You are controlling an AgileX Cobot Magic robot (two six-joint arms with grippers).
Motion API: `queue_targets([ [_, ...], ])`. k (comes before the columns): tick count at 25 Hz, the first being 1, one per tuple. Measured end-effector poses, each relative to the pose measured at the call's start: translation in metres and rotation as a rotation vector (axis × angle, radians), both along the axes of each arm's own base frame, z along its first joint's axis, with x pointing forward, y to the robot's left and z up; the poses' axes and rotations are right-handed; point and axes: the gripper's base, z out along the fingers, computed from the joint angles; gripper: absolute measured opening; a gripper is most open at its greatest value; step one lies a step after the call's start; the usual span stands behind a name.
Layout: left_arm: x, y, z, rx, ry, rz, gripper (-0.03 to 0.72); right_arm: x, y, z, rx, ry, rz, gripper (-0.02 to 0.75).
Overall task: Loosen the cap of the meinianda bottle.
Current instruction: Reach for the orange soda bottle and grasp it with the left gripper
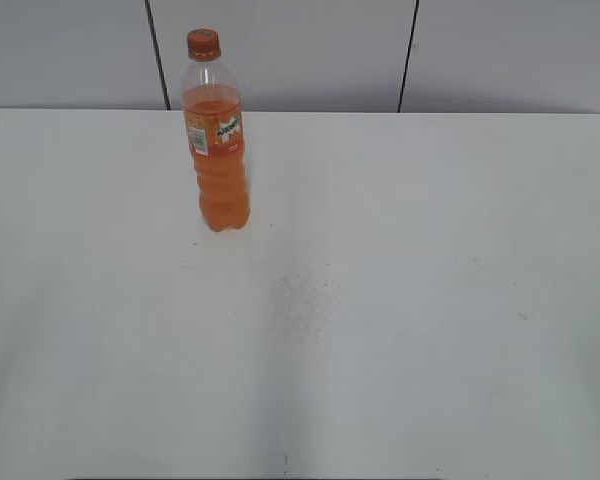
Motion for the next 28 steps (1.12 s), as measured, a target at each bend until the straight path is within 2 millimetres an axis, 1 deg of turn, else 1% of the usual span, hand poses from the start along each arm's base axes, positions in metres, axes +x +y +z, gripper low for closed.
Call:
queue_targets([
  [2, 0.007, -0.001, 0.012, -0.009, -0.064, 0.001, 0.499, 0.000, 0.000, 0.000, 0.000, 0.000, 0.000, 0.534],
  [4, 0.017, -0.002, 0.020, -0.012, -0.108, 0.002, 0.499, 0.000, 0.000, 0.000, 0.000, 0.000, 0.000, 0.534],
  [7, 0.038, -0.004, 0.031, -0.013, -0.166, -0.001, 0.499, 0.000, 0.000, 0.000, 0.000, 0.000, 0.000, 0.534],
  [8, 0.045, -0.005, 0.033, -0.017, -0.197, -0.005, 0.499, 0.000, 0.000, 0.000, 0.000, 0.000, 0.000, 0.534],
  [11, 0.072, -0.009, 0.031, -0.030, -0.294, -0.013, 0.499, 0.000, 0.000, 0.000, 0.000, 0.000, 0.000, 0.534],
  [15, 0.112, -0.014, 0.011, -0.003, -0.357, -0.012, 0.499, 0.000, 0.000, 0.000, 0.000, 0.000, 0.000, 0.534],
  [20, 0.158, -0.024, -0.018, 0.050, -0.292, -0.061, 0.499, 0.000, 0.000, 0.000, 0.000, 0.000, 0.000, 0.534],
  [22, 0.173, -0.031, -0.025, 0.052, -0.291, -0.106, 0.499, 0.000, 0.000, 0.000, 0.000, 0.000, 0.000, 0.534],
  [23, 0.184, -0.035, -0.033, 0.052, -0.271, -0.133, 0.499, 0.000, 0.000, 0.000, 0.000, 0.000, 0.000, 0.534],
  [25, 0.196, -0.042, -0.040, 0.043, -0.289, -0.198, 0.499, 0.000, 0.000, 0.000, 0.000, 0.000, 0.000, 0.534],
  [28, 0.216, -0.054, -0.061, 0.027, -0.269, -0.300, 0.499, 0.000, 0.000, 0.000, 0.000, 0.000, 0.000, 0.534],
])
